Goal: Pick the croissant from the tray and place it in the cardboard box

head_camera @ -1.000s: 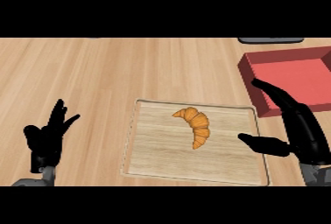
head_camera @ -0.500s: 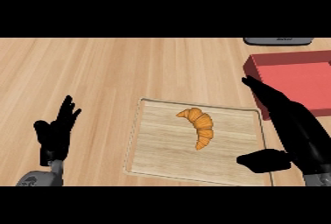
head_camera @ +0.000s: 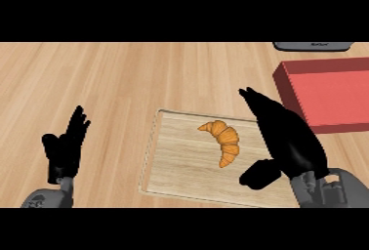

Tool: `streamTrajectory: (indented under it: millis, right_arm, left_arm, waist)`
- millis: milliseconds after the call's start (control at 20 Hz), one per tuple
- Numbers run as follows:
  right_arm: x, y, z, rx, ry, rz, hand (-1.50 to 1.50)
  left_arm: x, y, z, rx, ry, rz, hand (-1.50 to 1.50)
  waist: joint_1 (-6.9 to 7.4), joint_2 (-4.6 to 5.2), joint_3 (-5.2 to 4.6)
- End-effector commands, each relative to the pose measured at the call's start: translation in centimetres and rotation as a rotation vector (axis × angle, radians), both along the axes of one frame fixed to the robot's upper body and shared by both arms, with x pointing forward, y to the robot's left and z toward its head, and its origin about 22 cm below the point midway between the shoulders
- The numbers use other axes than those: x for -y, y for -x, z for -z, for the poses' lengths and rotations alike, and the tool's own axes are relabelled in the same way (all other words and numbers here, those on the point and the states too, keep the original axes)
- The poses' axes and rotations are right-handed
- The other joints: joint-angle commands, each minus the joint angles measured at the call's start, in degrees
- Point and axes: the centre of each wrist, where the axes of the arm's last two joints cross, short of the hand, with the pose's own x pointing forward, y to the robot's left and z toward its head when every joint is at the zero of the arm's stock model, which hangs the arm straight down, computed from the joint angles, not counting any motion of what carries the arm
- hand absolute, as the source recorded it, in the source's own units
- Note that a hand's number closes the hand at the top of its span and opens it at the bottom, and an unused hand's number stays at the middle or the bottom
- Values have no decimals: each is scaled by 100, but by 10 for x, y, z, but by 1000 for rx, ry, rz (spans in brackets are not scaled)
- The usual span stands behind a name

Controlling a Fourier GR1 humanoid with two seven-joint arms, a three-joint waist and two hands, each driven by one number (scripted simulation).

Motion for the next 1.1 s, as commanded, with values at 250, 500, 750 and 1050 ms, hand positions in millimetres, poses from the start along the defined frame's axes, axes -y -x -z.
streamTrajectory:
  millis: [250, 500, 750, 1050]
  right_arm:
    - [-44, -2, 22, -136, 66, 49, -150]
    - [-46, -22, 10, -147, 79, 80, -150]
    - [-61, -20, 29, -174, 120, 102, -150]
    - [-88, -22, 33, -178, 128, 131, -150]
  left_arm:
    - [6, -9, -1, 4, 3, -3, 0]
    - [11, -16, -2, 4, 9, 9, 0]
    - [12, -19, -27, -8, 2, 1, 0]
    - [0, -11, -8, 1, 1, -4, 0]
  waist:
    - [-20, 1, 4]
    - [-31, 5, 3]
    - [-23, -5, 8]
    - [-10, 1, 3]
